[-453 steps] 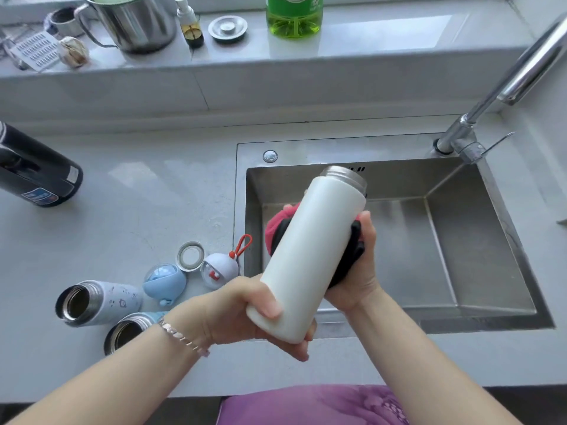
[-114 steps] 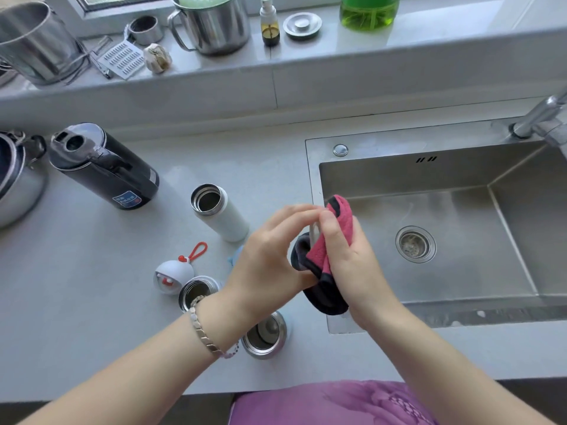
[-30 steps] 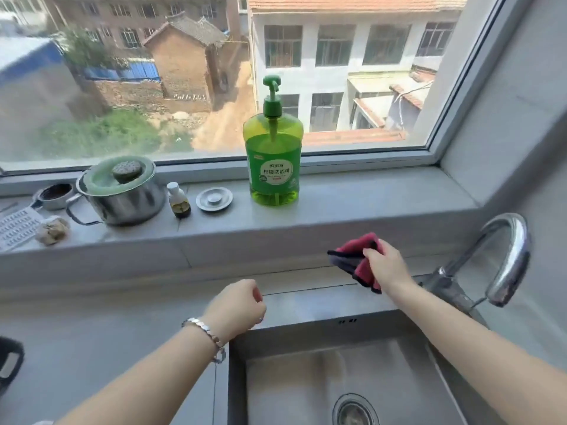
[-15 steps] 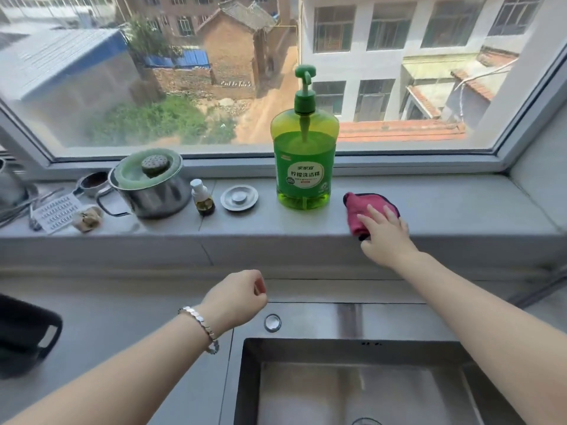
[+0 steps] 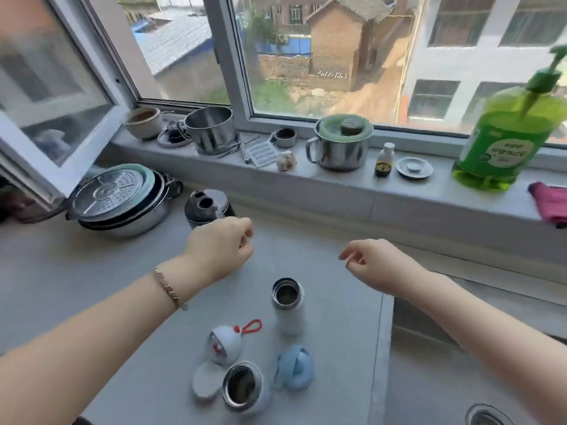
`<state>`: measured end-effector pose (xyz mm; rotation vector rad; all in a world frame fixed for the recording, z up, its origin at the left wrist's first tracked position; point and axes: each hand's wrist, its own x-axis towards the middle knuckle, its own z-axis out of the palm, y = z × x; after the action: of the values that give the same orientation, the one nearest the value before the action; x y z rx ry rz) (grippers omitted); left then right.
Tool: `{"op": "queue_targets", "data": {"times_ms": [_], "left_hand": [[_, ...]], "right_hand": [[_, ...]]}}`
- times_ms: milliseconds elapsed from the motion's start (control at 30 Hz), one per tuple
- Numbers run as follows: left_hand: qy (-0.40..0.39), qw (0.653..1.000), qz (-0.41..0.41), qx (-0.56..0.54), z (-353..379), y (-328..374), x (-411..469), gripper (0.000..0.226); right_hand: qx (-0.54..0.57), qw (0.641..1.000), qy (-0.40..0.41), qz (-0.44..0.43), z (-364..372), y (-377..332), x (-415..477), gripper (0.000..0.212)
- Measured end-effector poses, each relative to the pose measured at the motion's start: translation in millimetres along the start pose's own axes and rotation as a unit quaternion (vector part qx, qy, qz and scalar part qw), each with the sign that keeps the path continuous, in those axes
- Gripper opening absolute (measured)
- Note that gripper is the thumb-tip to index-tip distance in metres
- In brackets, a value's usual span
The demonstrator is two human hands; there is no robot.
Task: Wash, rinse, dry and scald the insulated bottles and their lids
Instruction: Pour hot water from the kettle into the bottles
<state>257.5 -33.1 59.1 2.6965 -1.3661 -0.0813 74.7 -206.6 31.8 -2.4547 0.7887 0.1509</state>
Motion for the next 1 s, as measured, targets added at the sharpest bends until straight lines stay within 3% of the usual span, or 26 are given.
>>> {"op": "queue_targets", "data": {"times_ms": [200, 400, 433, 533, 667, 800, 1000], "left_hand": [[-0.14, 0.981, -0.121, -0.056, 47, -155, -28, 0.007], [-0.223, 0.953, -0.163, -0.121, 98, -235, -49, 0.016], [-0.231, 0.951, -0.16, -0.128, 104, -242, -50, 0.014], [-0.243, 0.948, -0.151, -0.141, 114, -253, -50, 0.006], [-0.239, 0.946, -0.135, -0.173, 118, -257, -32, 0.004], [-0.235, 0.941, -0.133, -0.203, 118, -257, -7, 0.005], [-0.255, 0.938, -0.123, -0.201, 123, -261, 12, 0.005]], "right_hand": [[0.104, 0.995, 0.01, 0.001, 58, -129, 68, 0.03], [0.181, 0.978, -0.018, 0.097, 118, -183, 151, 0.064], [0.192, 0.975, -0.028, 0.107, 123, -187, 162, 0.06], [0.241, 0.958, -0.062, 0.14, 131, -195, 189, 0.021], [0.33, 0.915, -0.095, 0.214, 136, -195, 209, 0.041], [0.377, 0.895, -0.108, 0.214, 147, -195, 216, 0.004], [0.366, 0.905, -0.032, 0.215, 149, -189, 211, 0.009]]}}
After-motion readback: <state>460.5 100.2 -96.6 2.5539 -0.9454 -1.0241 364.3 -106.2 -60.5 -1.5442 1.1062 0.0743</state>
